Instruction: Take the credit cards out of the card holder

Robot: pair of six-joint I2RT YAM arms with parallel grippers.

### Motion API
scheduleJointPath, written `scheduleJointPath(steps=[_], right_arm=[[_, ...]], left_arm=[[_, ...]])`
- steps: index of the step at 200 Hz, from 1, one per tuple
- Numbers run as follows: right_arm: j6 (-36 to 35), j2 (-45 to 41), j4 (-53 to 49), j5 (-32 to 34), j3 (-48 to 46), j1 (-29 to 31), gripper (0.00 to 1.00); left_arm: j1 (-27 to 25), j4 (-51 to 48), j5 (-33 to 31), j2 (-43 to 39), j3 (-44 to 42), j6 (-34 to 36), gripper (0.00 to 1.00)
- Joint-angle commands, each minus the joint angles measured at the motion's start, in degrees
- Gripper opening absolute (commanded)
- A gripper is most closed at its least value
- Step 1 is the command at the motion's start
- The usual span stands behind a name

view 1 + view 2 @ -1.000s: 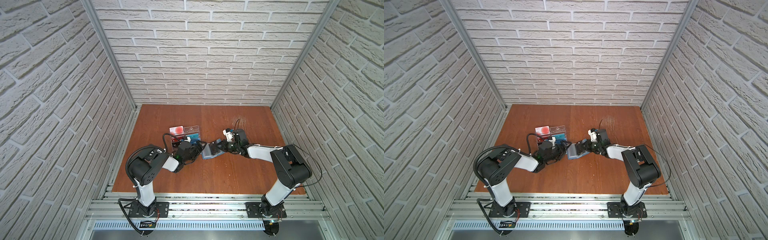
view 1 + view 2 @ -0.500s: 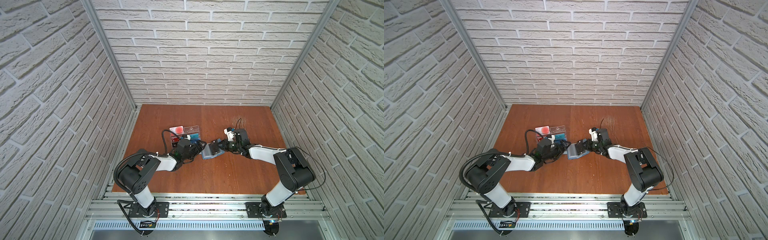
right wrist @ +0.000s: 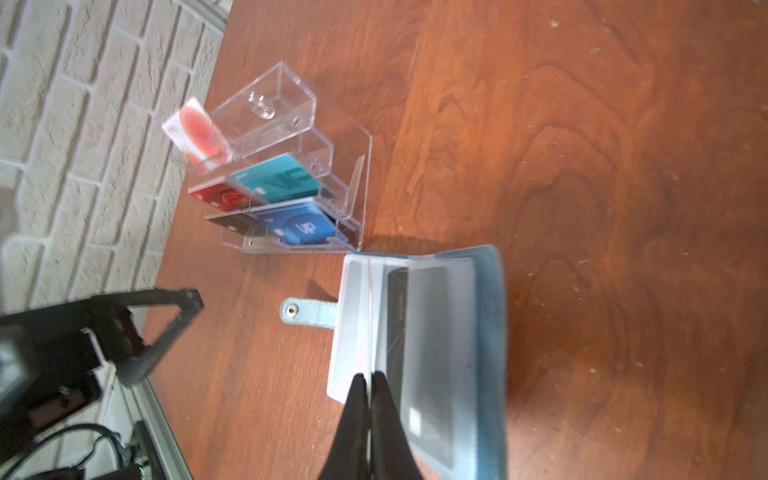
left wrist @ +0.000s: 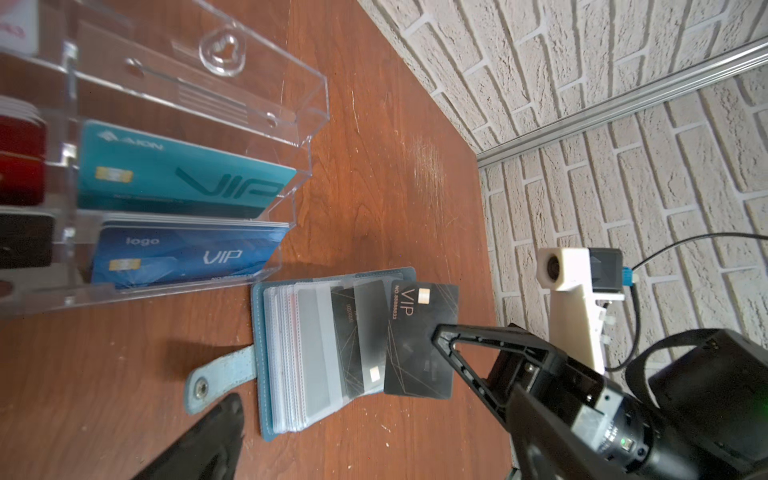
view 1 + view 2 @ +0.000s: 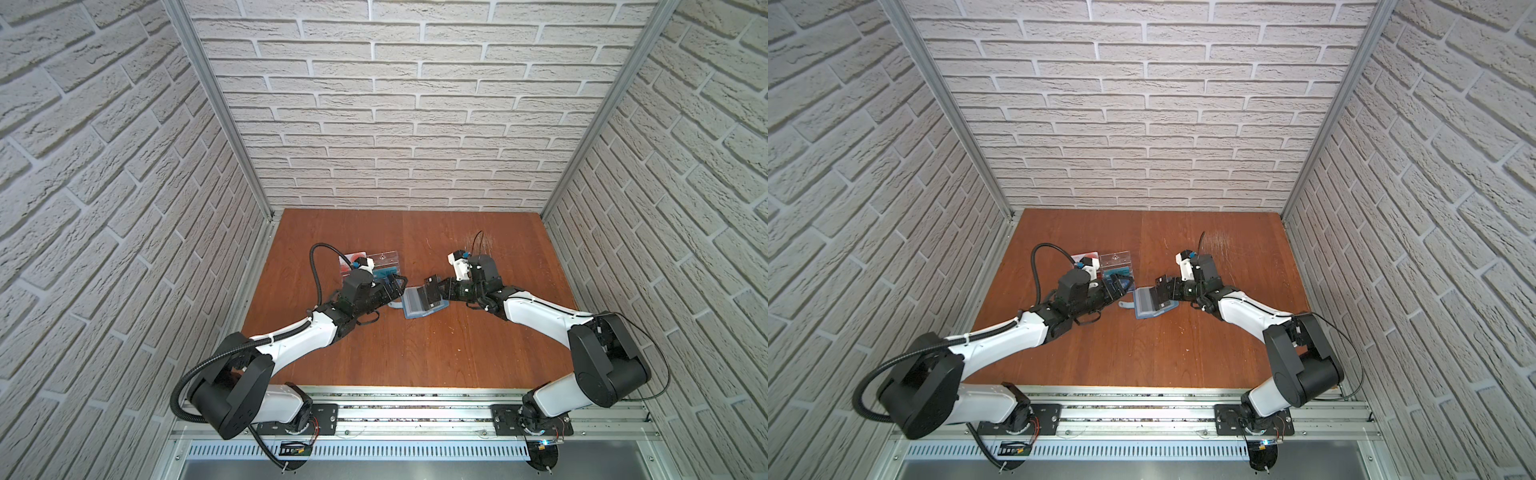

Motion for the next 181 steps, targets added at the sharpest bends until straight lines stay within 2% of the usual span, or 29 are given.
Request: scheduleJointPath(steps=[1,32,78,121,156,181], right_arm=[[-4.98,-2.48,-5.49,4.42,4.77,3.22,0.06],[-11.4,-2.58,-11.92,6.28,11.37,8.15,0.06],[-24.06,3.56,-23.81,8.4,26.8,13.07,0.06],[-40.06,11.56,-34.95,5.37,40.27,17.71,0.06],[-49.57,19.28,-41.52,3.35,49.63,18.72,0.06],[-56.54,24.14,-45.79,3.76,56.04,19.63,0.05]], left_arm=[[1.96,-3.72,-1.52,-4.01,-2.17,2.31,0.98],[5.41,-4.18,1.09,-8.34,-5.09,1.87,0.98],[10.79,-3.21,5.82,-13.2,-9.23,-0.97,0.98],[18.1,-2.76,11.14,-18.25,-14.62,-3.57,0.98],[23.13,-2.98,14.45,-21.83,-18.16,-5.1,0.98],[26.95,0.55,18.1,-21.86,-21.41,-7.52,0.98]])
